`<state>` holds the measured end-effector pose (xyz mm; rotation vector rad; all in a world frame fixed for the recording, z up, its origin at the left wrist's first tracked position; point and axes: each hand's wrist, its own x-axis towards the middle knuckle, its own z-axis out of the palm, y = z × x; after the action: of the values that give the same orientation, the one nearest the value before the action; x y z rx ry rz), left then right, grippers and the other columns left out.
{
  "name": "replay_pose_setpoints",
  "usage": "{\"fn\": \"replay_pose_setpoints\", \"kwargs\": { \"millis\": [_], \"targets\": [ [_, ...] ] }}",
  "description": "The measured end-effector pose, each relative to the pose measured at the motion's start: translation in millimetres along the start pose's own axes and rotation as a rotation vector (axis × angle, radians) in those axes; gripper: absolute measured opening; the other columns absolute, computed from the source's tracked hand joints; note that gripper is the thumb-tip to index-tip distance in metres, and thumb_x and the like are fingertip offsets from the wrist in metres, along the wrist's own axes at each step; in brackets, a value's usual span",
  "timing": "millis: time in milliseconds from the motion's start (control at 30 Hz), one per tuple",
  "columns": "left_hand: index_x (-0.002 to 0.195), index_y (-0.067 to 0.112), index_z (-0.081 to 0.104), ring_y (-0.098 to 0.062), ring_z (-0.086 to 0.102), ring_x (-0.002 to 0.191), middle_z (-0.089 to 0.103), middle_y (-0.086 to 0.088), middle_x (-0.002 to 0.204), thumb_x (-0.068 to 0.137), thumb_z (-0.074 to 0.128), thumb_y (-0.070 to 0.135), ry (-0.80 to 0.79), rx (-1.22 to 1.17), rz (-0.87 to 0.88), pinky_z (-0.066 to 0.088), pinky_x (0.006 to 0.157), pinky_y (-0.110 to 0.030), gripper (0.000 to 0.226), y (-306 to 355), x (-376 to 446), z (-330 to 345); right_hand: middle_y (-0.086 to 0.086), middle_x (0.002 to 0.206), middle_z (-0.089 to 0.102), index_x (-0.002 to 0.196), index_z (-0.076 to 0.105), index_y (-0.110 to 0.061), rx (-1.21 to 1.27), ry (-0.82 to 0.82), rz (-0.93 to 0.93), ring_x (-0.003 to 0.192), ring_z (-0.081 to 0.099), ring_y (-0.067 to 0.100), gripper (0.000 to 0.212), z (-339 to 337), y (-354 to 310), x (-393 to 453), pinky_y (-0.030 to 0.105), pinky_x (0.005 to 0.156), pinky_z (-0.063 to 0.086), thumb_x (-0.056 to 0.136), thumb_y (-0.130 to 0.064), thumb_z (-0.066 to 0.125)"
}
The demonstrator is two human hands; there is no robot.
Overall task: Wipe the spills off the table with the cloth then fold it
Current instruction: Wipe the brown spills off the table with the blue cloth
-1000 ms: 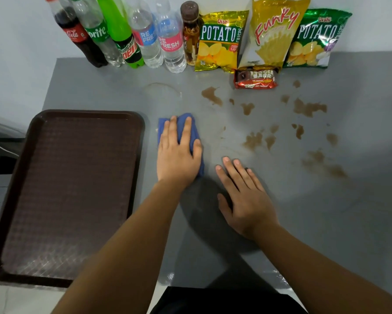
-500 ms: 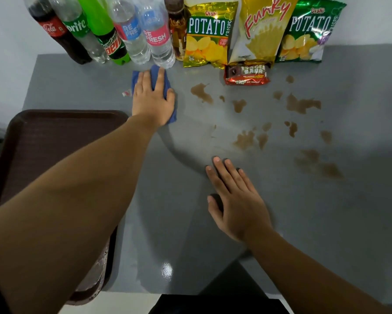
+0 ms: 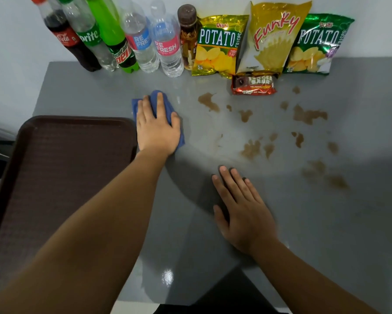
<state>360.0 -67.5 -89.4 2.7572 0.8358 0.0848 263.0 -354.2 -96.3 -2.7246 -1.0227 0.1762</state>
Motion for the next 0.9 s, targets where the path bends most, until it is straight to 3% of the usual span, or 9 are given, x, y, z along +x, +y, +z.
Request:
{"fn": "replay_pose_setpoints", "kwargs": {
  "millis": [167, 533, 667, 800, 900],
  "targets": [
    [0.166, 0.022, 0.007, -0.034, 0.003, 0.159, 0.007, -0.018, 0.172, 0.106, 0.025, 0.049, -0.033, 0.023, -0.022, 0.0, 0.13, -0.046, 0.069, 18, 24, -1, 0.0, 0.174, 0.008, 0.165, 0.014, -0.023, 0.004, 0.018, -0.005, 0.161, 0.005, 0.018, 0.07, 2, 1, -1, 0.04, 0.13, 0.012, 0.104, -0.048, 0.036],
    [0.167, 0.026, 0.012, -0.026, 0.002, 0.161, 0.008, -0.007, 0.174, 0.108, 0.03, 0.045, -0.135, -0.013, 0.38, 0.002, 0.129, -0.039, 0.064, 95, -32, 13, 0.001, 0.172, 0.017, 0.163, 0.024, -0.021, -0.012, 0.057, 0.001, 0.16, 0.012, 0.018, 0.067, -3, -3, -1, 0.04, 0.129, 0.018, 0.102, -0.043, 0.042],
    [0.166, 0.026, 0.013, -0.025, 0.002, 0.161, 0.008, -0.006, 0.174, 0.108, 0.032, 0.044, -0.141, -0.053, 0.368, 0.004, 0.13, -0.04, 0.063, 91, -64, 14, 0.005, 0.169, 0.028, 0.16, 0.035, -0.015, 0.029, 0.07, -0.035, 0.158, 0.02, 0.022, 0.064, -10, -3, -1, 0.044, 0.127, 0.024, 0.101, -0.038, 0.046],
    [0.166, 0.023, 0.019, -0.027, 0.005, 0.16, 0.012, -0.01, 0.173, 0.109, 0.037, 0.044, -0.157, -0.132, 0.32, 0.002, 0.13, -0.038, 0.063, 88, -76, 6, 0.003, 0.17, 0.022, 0.16, 0.034, -0.016, 0.117, -0.059, -0.095, 0.16, 0.011, 0.02, 0.061, -23, 6, -2, 0.042, 0.129, 0.017, 0.104, -0.038, 0.041],
    [0.162, 0.016, 0.031, -0.029, 0.015, 0.159, 0.024, -0.014, 0.17, 0.108, 0.046, 0.038, -0.136, -0.302, 0.305, 0.005, 0.128, -0.036, 0.061, 75, -75, -10, 0.009, 0.161, 0.044, 0.145, 0.057, -0.012, 0.219, -0.013, -0.096, 0.154, 0.033, 0.028, 0.047, -37, 9, 3, 0.043, 0.126, 0.029, 0.103, -0.032, 0.051]
  ]
}}
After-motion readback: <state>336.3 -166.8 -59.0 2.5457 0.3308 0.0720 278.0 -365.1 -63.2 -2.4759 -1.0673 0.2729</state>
